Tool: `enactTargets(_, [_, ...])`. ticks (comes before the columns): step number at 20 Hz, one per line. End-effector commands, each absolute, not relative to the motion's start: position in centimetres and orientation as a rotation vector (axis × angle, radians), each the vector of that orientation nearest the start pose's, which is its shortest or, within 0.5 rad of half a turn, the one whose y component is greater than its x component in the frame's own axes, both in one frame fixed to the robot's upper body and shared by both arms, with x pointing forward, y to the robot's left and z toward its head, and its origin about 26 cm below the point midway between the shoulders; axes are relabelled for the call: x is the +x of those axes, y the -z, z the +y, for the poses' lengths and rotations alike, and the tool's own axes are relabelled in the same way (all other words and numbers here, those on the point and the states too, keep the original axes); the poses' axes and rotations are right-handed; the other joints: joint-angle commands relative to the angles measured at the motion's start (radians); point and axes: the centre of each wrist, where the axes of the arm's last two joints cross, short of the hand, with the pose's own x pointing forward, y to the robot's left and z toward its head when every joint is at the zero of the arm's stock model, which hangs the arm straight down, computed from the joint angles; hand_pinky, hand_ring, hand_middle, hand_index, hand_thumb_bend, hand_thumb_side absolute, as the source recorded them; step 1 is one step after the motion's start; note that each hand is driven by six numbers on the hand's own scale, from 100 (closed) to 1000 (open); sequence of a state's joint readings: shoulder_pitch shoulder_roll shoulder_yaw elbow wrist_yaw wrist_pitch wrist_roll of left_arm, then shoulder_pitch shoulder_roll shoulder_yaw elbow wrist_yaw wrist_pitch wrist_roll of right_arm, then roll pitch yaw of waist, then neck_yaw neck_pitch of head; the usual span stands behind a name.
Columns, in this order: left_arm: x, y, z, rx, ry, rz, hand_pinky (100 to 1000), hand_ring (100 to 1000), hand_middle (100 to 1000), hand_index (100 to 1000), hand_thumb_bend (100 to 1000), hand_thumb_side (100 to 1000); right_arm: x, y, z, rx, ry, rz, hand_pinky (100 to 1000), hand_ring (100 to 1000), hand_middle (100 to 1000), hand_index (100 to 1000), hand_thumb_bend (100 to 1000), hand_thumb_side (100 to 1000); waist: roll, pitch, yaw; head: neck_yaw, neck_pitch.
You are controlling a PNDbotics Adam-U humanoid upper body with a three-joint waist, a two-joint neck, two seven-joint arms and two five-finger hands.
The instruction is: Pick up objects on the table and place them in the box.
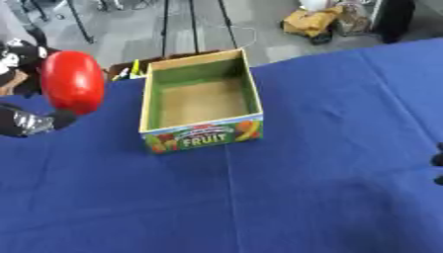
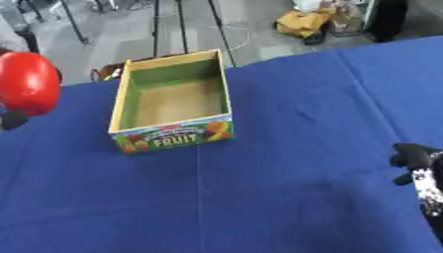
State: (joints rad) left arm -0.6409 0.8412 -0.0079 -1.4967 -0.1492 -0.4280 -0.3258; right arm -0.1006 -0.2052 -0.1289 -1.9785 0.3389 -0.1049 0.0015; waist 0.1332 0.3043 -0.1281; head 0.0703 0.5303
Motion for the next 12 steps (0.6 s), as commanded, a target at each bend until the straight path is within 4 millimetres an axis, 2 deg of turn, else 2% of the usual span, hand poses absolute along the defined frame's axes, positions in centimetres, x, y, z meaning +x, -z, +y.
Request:
enactTargets(1, [37.6,-30.9,39.0,0.674,1.247,-2.172,100,196,262,463,100,525,27.6,-14.8,-29.4,-0.598,-0.408,-2.151,503,661,585,751,115,941,0.000,-0.015,-0.006,0.014,-0.011])
enactTargets(6, [39.0,-32.1,39.3,0.613,1.190,-2.196,100,200,274,457,100,500,27.6,-14.8,-29.3,-0.599,-0.423,-2.153,503,661,585,750,119,941,0.012,-0.013,-0.032,0.032,-0.018])
enactTargets(12, [41.3,-32.3,38.6,0.621,1.201,-2.189,100,205,282,458,100,479,27.8,-15.1,-29.2,-0.596,-0.445,-2.159,502,661,585,750,120,939,0.032,-0.010,-0.063,0.056,-0.028])
